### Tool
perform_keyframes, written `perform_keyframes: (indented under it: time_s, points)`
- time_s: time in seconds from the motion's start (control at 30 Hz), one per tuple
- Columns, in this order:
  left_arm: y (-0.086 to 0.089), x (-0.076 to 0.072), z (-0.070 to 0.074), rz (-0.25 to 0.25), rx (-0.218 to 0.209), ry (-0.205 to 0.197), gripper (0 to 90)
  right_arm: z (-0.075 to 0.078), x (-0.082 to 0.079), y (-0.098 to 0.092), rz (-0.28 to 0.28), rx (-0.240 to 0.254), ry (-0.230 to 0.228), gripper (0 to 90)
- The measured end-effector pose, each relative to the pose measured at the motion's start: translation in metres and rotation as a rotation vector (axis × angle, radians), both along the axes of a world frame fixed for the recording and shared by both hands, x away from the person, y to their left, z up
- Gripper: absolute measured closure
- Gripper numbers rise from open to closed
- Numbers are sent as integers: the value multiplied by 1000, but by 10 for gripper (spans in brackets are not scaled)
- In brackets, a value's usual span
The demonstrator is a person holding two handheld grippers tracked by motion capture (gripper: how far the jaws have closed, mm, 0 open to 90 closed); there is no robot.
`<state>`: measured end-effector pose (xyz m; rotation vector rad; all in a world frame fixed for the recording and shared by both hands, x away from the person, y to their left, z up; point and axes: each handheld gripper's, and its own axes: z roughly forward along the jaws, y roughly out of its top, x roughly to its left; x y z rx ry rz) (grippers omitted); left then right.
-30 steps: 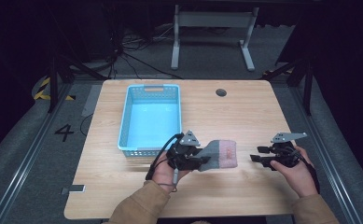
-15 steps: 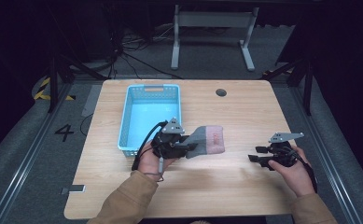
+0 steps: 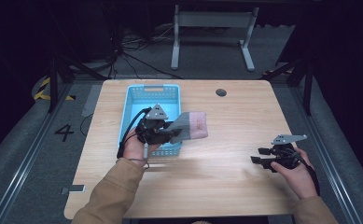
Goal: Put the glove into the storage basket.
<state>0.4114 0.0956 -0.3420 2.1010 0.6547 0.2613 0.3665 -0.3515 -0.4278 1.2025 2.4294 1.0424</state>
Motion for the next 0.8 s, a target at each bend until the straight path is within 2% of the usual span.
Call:
perform_keyframes:
  time_s: [0.4,0.63,0.8]
  points:
    - [32,32,-1,88,2,44,652,-2,-8,-6,-19,-7,10,443]
    - [46,49,-7,83,33,13,652,-3,-13,-9,-34,-8,13,439]
    - [55,62,-13,109,45,55,652,-4,-16,-9,-40,-16,17,437]
